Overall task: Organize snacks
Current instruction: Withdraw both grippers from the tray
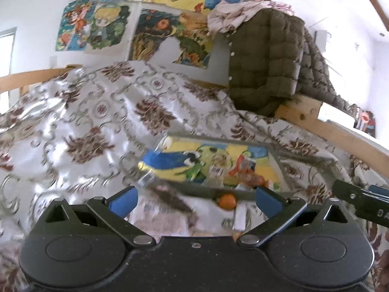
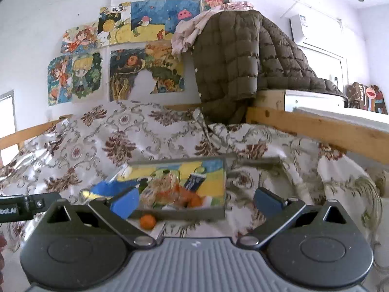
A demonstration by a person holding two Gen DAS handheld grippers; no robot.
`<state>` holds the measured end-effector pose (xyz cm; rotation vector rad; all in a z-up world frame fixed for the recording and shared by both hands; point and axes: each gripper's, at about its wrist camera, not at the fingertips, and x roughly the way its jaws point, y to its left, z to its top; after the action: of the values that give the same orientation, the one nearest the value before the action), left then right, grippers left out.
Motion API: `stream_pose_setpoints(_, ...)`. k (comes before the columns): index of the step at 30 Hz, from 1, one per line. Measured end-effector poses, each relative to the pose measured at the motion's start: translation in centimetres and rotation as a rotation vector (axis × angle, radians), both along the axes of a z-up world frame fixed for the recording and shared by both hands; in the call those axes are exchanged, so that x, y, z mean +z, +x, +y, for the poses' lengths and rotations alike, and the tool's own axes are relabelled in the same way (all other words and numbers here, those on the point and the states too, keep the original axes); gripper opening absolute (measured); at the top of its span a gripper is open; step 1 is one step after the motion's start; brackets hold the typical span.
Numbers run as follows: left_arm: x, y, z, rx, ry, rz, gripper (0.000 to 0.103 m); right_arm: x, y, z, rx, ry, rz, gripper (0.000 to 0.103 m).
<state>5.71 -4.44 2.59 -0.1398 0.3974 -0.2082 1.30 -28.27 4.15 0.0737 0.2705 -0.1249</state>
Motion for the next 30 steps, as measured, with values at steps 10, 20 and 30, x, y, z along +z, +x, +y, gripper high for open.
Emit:
stream_pose_setpoints(10,-0.9,-3.5,0.5,0.058,0.070,0.027,0.102,-1.1,-3.2,0.5,-0.037,0.001,0.059,0.103)
stream_pose_setpoints(20,-1.7,-5.5,1.4,0.059,0.138,0.072,0.102,-1.4,-5.1,2.3,-0.019,-0.052,0.116,0.103)
stream_pose_setpoints(30,-2.9,-5.4,3.0,0.104,0.150,0.134,0.102,-2.3,-4.7,3.4,0.021,-0.062,0.195,0.103)
